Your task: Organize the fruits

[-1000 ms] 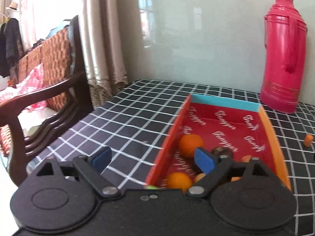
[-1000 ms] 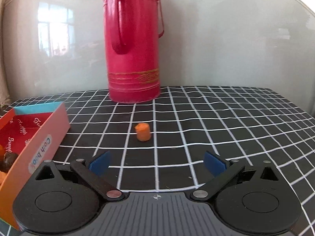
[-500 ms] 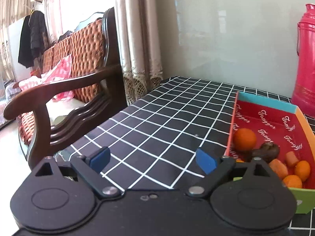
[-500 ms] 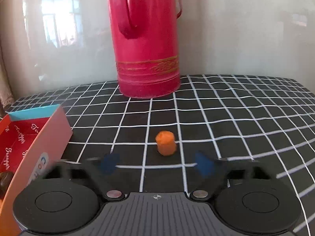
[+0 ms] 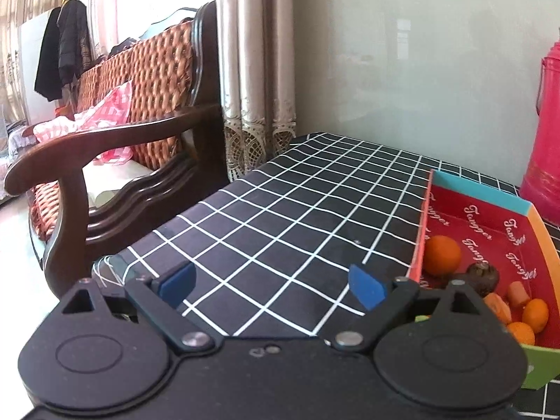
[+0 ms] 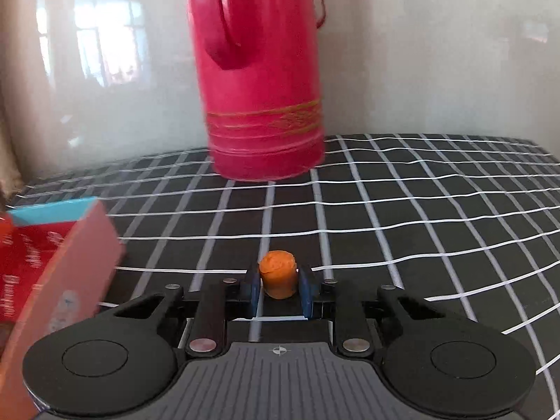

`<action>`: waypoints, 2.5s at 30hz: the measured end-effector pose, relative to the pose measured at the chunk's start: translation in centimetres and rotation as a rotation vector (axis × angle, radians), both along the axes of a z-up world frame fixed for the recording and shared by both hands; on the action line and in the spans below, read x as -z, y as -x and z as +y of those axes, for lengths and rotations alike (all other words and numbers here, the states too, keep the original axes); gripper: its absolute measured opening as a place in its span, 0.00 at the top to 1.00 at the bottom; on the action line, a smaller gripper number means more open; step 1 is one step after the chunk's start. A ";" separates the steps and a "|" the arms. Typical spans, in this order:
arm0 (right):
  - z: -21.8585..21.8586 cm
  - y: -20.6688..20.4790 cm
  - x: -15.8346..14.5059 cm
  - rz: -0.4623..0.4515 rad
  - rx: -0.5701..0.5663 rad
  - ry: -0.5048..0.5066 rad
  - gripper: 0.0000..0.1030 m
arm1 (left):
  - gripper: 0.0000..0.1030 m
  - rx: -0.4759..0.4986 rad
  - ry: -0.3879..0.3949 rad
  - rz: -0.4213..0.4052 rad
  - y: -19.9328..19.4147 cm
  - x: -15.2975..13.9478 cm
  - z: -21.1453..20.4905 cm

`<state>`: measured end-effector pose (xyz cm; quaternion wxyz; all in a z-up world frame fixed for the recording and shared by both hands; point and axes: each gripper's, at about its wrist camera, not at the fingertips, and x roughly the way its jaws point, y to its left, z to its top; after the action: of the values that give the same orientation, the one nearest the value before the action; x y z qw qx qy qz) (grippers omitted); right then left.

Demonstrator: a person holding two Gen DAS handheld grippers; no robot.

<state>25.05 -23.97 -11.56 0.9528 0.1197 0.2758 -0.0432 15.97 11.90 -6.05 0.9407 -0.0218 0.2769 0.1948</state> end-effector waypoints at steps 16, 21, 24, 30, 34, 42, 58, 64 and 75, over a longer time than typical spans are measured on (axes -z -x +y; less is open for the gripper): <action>12.5 5.9 -3.7 -0.142 -0.439 0.060 0.77 | 0.14 -0.046 0.028 0.056 1.1 0.7 2.4; 13.2 6.8 -3.7 -0.154 -0.437 0.076 0.23 | 0.14 -0.038 0.040 0.091 1.0 1.1 2.8; 13.4 8.6 -4.6 -0.207 -0.402 0.111 0.10 | 0.14 -0.035 0.043 0.079 1.1 0.8 2.5; 11.4 13.3 -6.7 -0.167 -0.339 0.050 0.09 | 0.14 0.048 0.015 0.041 2.0 -0.7 0.1; 9.0 17.9 -7.9 -0.111 -0.256 0.038 0.00 | 0.09 0.122 0.003 0.014 4.5 -2.6 -2.9; 4.7 25.1 -9.9 -0.034 -0.095 -0.010 0.00 | 0.06 0.252 -0.006 -0.042 11.2 -6.9 -8.6; 3.3 29.2 -12.1 -0.073 -0.033 0.021 0.00 | 0.06 0.346 -0.011 -0.060 14.9 -8.5 -12.2; 3.4 29.0 -11.7 -0.067 -0.035 0.022 0.00 | 0.06 0.349 0.007 -0.055 15.1 -8.3 -12.2; 3.8 28.6 -11.8 -0.072 -0.029 0.050 0.00 | 0.06 0.349 0.004 -0.059 15.1 -8.5 -12.1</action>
<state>-3.60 -20.12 0.26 0.9653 0.0932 0.2419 -0.0321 0.92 -0.23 2.48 0.9678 0.0190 0.2495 0.0270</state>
